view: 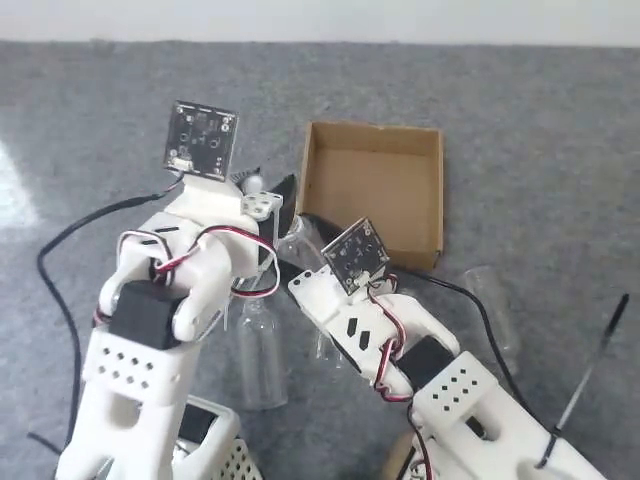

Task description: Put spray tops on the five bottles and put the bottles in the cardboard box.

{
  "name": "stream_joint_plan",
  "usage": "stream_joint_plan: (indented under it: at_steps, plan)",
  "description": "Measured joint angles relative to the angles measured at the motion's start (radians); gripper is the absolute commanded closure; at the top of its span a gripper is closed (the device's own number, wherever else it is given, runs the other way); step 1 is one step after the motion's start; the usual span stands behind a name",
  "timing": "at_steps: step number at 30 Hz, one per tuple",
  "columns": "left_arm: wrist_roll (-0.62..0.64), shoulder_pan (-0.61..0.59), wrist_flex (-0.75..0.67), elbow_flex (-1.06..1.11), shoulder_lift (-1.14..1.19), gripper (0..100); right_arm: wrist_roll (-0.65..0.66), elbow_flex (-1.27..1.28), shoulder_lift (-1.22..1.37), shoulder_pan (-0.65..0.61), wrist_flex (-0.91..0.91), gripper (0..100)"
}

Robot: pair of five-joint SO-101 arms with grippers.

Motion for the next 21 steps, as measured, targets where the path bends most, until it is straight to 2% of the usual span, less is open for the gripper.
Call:
stream_joint_plan:
  at_steps: [7, 10, 14, 18, 21]
  plan:
    - [-0.038, -0.002, 0.026, -0.118, 0.000, 83, 0.000, 0.000, 0.000, 0.005, -0.005, 99.2]
    - [-0.044, -0.012, 0.029, -0.169, 0.000, 86, 0.000, 0.000, 0.000, 0.006, -0.006, 99.2]
    - [-0.046, -0.138, 0.032, -0.216, -0.002, 97, 0.000, 0.000, 0.000, 0.005, -0.006, 99.2]
    - [-0.044, -0.241, 0.052, -0.221, 0.000, 98, 0.000, 0.000, 0.000, 0.005, -0.006, 99.2]
    - [-0.051, -0.235, 0.061, -0.199, -0.002, 98, 0.000, 0.000, 0.000, 0.006, -0.006, 99.2]
